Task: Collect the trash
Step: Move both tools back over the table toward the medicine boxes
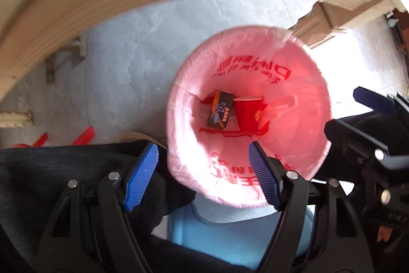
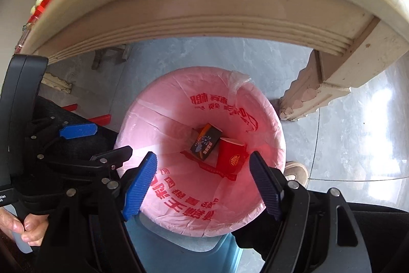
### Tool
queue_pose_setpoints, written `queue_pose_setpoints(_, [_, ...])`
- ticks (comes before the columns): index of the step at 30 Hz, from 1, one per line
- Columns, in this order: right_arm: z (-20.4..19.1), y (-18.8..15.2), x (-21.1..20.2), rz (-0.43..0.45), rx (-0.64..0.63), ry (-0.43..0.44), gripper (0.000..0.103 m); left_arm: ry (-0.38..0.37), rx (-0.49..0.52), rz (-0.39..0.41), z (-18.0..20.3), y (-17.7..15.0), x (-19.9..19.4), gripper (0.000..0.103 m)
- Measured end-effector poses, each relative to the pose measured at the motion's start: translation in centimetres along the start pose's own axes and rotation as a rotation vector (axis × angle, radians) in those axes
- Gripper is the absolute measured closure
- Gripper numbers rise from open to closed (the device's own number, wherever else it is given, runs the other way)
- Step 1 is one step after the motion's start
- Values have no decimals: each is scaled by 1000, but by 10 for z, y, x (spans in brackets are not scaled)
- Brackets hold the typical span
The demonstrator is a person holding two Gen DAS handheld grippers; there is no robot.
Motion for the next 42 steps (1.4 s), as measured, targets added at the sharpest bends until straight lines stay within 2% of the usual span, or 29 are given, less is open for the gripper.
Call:
queue_pose_setpoints(5, [-16, 39, -71, 114, -50, 69, 21, -2, 147, 113, -10, 29, -88, 26])
queue_pose_setpoints(7, [-22, 61, -103, 160, -105, 77, 16, 20, 195, 171, -21, 48, -128, 23])
queue_pose_setpoints(11, [-33, 112, -169, 271, -223, 72, 10, 12, 253, 280, -39, 95, -206, 16])
queue_pose_setpoints(12, [-34, 125, -184, 295, -245, 67, 7, -2, 270, 293, -41, 106, -221, 13])
queue_pose_setpoints(15, [-37, 165, -222, 361, -272, 49, 7, -15, 307, 339, -50, 135, -263, 13])
queue_pose_setpoints(18, [-35, 202, -247, 415, -264, 32, 7, -18, 352, 353, -58, 163, -284, 13])
queue_pose_setpoints(23, [-22, 249, -261, 444, -257, 26, 7, -59, 366, 295, -71, 194, -288, 13])
queue_pose_setpoints(32, [17, 307, -240, 436, -131, 69, 7, -66, 464, 210, -80, 232, -261, 13])
queue_pose_setpoints(42, [47, 329, -193, 379, -74, 50, 7, -100, 537, 150, -78, 245, -213, 13])
Point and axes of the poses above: each gripper's, at about its wrist camera, not at the fingertips, and x roughly the way its jaws point, z to its right, y to its top, the point moved 9 cm from there along x, roughly the way its jaws point, and after that the axes turned 14 degrees about z, right-handed, at the moved point
